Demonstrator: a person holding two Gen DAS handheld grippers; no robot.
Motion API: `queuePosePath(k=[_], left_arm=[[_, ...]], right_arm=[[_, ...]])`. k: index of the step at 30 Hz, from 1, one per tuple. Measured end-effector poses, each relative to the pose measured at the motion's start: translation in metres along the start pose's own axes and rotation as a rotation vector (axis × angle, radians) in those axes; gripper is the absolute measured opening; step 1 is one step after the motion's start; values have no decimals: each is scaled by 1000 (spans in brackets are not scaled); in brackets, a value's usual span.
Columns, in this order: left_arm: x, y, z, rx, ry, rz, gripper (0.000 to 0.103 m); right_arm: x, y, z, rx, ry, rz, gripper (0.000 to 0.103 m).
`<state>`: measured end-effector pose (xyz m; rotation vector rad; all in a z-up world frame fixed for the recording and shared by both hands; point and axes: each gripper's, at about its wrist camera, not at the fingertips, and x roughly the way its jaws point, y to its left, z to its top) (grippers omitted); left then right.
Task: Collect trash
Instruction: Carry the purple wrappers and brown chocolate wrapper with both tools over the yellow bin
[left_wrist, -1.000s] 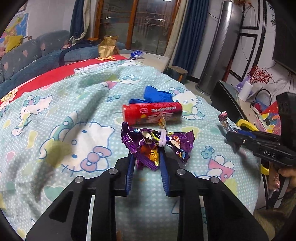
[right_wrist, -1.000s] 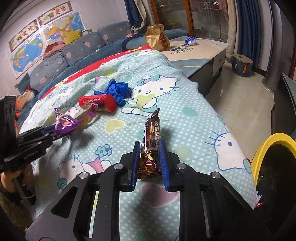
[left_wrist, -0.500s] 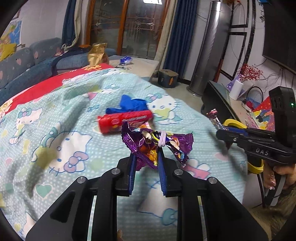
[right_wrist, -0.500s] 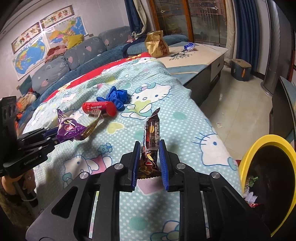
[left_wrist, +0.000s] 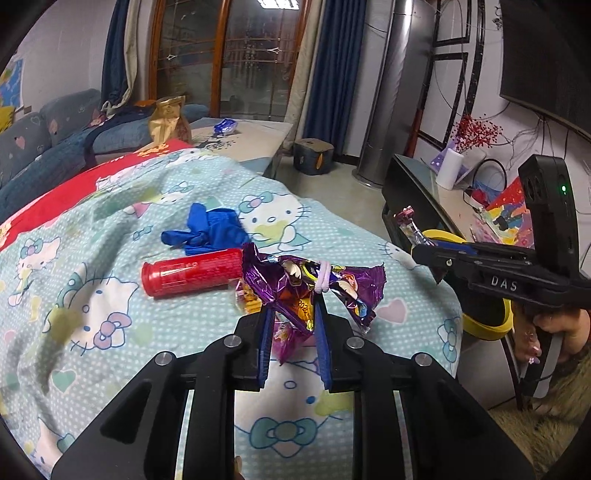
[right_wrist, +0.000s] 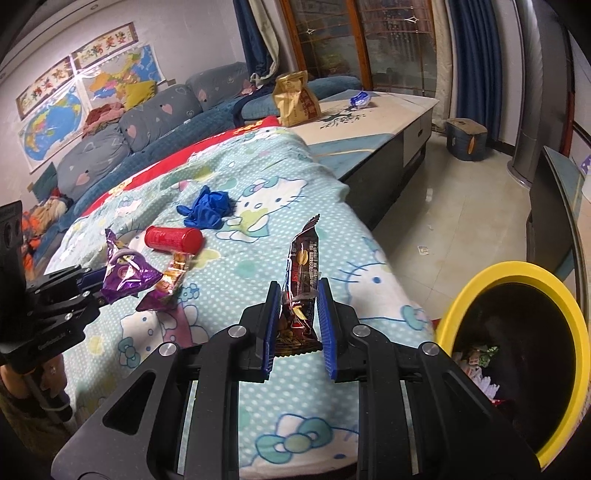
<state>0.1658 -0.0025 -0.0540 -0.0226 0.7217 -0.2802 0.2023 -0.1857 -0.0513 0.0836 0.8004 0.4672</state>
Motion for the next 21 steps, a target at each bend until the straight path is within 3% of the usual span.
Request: queuePosePath(k=[10, 12, 14, 21], left_arm=[[11, 0, -11, -19, 45, 56, 24], [13, 0, -14, -14, 53, 78, 30], [15, 1, -16, -17, 58, 93, 43], [31, 0, -21, -42, 98, 91, 47]], right_arm=[[-13, -25, -2, 40, -20, -21, 15], [-15, -29, -2, 49, -25, -24, 15], [-17, -32, -2, 56, -29, -26, 15], [-23, -45, -4, 77, -42, -37, 15]])
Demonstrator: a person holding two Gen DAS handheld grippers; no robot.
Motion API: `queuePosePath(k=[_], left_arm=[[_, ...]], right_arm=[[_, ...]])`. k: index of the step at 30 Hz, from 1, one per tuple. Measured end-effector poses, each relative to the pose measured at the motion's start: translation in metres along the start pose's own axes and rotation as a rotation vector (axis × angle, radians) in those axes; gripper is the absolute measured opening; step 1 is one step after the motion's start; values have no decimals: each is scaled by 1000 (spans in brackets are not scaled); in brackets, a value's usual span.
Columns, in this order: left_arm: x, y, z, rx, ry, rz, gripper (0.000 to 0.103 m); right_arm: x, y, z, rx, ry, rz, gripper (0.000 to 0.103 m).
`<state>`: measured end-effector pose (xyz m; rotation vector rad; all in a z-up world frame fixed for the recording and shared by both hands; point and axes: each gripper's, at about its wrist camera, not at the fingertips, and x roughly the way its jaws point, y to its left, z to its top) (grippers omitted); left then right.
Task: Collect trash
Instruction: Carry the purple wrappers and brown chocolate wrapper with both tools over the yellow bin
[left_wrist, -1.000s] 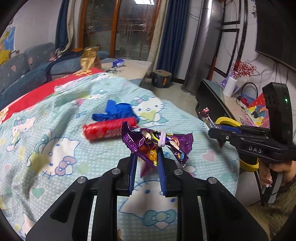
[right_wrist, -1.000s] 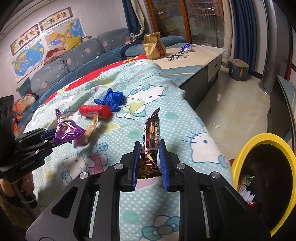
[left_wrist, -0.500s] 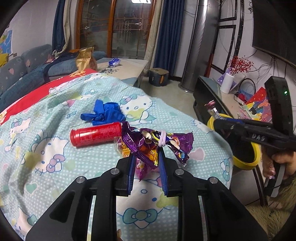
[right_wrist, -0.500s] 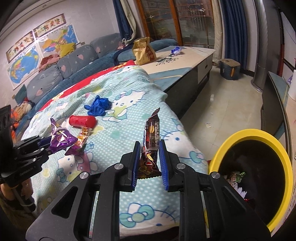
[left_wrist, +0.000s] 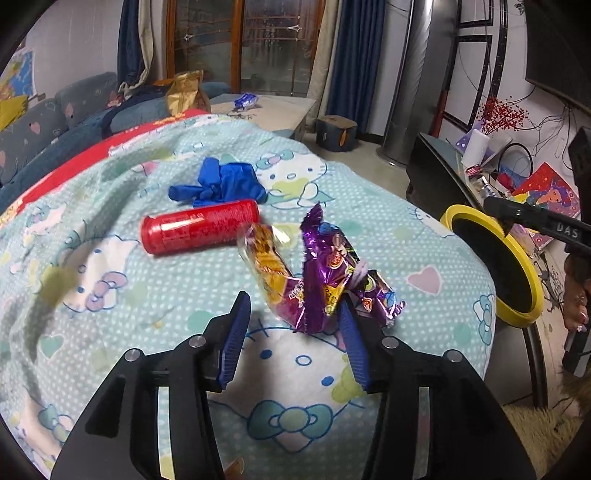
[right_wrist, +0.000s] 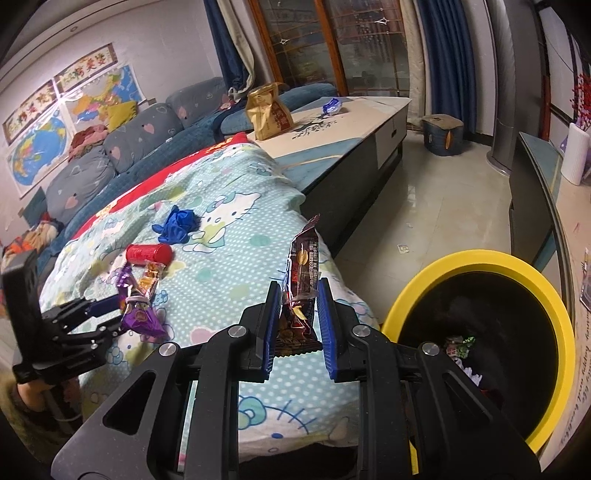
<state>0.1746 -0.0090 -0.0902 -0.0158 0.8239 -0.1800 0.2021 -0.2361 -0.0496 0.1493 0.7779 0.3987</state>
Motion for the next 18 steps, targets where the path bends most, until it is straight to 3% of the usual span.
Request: queuePosePath(k=[8, 18], left_arm=[[15, -7, 8, -38, 13, -59, 23], [23, -41, 24, 7, -11, -137, 14]], right_arm=[[-10, -22, -1, 37, -17, -28, 15], [-25, -68, -6, 130, -45, -88, 15]])
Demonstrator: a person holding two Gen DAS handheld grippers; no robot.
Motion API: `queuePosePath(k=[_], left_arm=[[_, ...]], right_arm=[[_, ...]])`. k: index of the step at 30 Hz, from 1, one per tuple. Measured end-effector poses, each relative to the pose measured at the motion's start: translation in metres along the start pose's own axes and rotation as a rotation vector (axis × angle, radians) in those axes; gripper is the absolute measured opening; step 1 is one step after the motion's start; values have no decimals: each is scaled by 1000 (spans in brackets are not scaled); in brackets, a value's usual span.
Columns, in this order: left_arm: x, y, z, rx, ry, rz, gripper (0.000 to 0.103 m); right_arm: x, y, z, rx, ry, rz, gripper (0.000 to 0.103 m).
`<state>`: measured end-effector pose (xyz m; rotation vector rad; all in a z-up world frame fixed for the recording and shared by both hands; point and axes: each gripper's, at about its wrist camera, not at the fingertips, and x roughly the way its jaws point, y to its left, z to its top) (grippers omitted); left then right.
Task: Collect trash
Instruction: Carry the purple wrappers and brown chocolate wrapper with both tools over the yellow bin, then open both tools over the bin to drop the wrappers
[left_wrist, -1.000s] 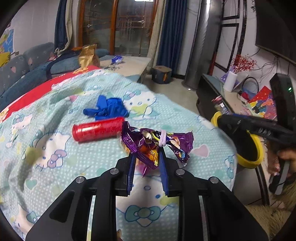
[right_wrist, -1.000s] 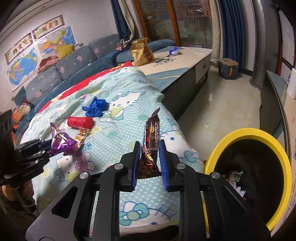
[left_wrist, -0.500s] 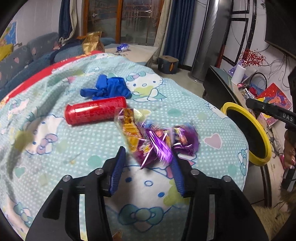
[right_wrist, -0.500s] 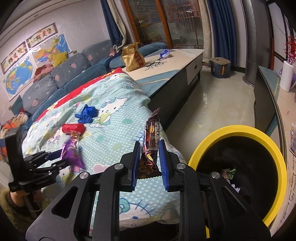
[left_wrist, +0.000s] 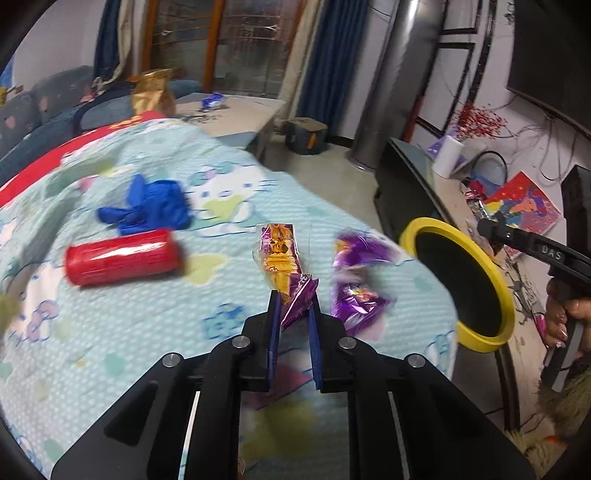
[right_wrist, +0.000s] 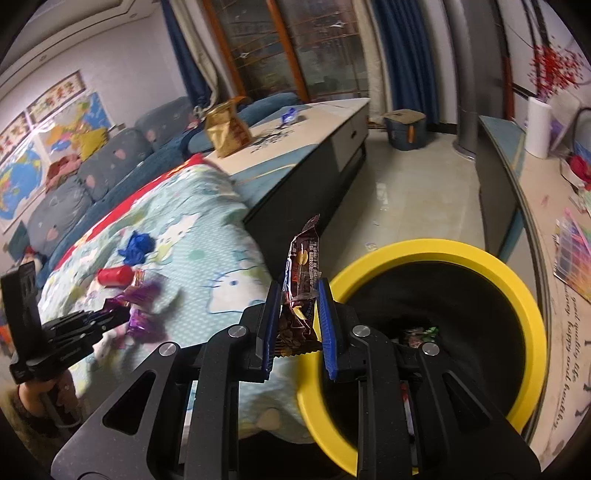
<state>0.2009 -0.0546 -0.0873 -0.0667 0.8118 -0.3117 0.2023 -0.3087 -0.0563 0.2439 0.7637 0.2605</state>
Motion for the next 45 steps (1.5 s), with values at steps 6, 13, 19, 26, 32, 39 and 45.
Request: queuePosePath(k=[6, 13, 19, 26, 32, 39, 45], left_arm=[[13, -39, 7, 73, 3, -50, 12], [25, -83, 15, 147, 6, -109, 11], [34, -114, 17, 196, 11, -149, 11], [43, -149, 21, 242, 7, -196, 11], [48, -175, 25, 275, -5, -229, 11], [55, -198, 26, 307, -2, -258, 11], [65, -210, 26, 319, 13, -275, 11]], right_arm=[[-8, -29, 0, 59, -20, -36, 15], [-16, -57, -3, 124, -36, -68, 15], [-19, -74, -7, 163, -39, -88, 15], [-24, -87, -15, 183, -36, -104, 15], [-29, -96, -22, 194, -34, -111, 15], [-29, -103, -27, 193, -12, -102, 15], [-28, -111, -30, 210, 7, -98, 18]])
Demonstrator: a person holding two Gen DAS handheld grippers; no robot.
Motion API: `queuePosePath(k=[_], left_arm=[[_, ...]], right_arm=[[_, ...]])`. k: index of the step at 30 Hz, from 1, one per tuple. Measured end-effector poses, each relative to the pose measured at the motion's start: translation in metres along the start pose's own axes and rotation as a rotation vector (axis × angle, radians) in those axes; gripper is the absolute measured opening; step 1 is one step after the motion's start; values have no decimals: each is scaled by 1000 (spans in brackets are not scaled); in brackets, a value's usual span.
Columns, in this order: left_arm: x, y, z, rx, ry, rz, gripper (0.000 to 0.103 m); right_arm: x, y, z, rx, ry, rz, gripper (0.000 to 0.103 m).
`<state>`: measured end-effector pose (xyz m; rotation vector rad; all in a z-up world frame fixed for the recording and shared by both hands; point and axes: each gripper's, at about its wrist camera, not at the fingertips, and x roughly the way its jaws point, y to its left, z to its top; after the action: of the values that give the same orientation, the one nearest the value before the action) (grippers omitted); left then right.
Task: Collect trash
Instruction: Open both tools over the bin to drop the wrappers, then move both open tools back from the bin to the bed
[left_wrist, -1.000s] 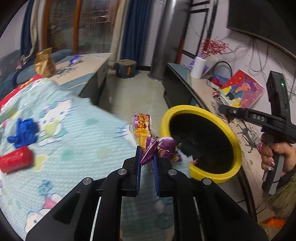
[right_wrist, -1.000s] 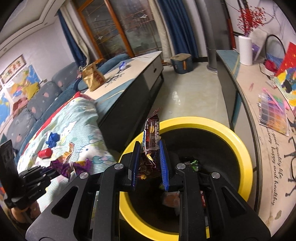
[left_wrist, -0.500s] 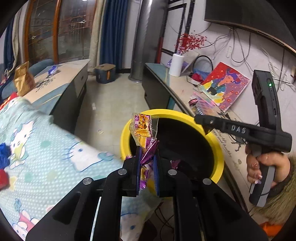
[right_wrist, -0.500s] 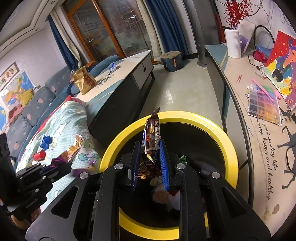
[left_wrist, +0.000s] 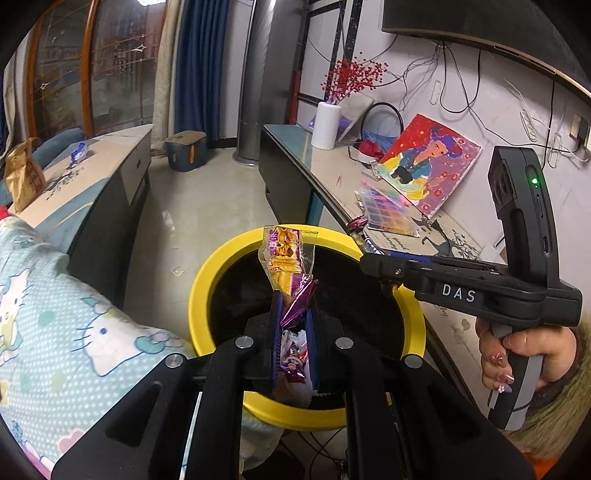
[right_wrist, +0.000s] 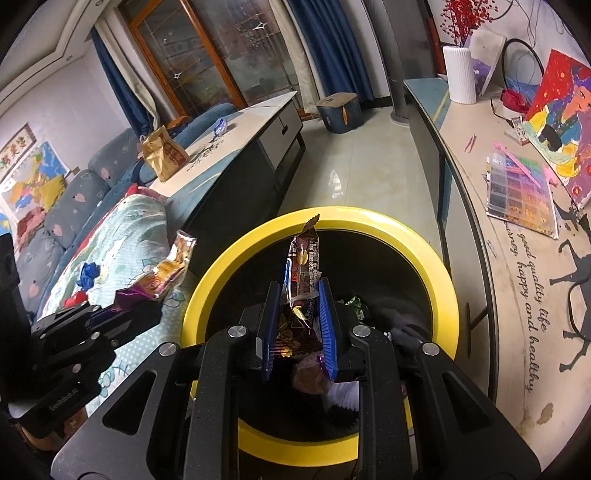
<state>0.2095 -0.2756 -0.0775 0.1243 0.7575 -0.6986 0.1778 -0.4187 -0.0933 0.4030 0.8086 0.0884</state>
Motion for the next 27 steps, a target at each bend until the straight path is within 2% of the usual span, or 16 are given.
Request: queuePosePath(k=[1, 4, 5, 6, 8, 10, 13, 19, 27], left_arm=[[2, -1, 0, 3, 5, -6, 12], [8, -4, -1, 16, 14, -1, 18], [9, -4, -1, 15, 17, -2, 25], [10, -3, -1, 10, 16, -1, 32], [8, 0, -2, 1, 11, 5, 75], [4, 2, -3, -11, 2, 2, 83], [-3, 4, -3, -15, -17, 24, 95], [-24, 14, -6, -44, -53, 44, 96], [-48, 38, -15, -104, -88, 108, 96]], right_arm=[[0, -1, 0, 8, 1, -3, 19], [-1, -7, 1, 39, -5, -15, 33], [-2, -8, 1, 48, -10, -21, 39], [-3, -10, 2, 54, -14, -26, 41], [-6, -12, 2, 64, -30, -42, 45], [-11, -13, 3, 71, -57, -67, 50], [-16, -11, 5, 74, -79, -77, 54], [-24, 3, 8, 43, -110, -68, 62], [-28, 33, 8, -39, -118, -29, 65]])
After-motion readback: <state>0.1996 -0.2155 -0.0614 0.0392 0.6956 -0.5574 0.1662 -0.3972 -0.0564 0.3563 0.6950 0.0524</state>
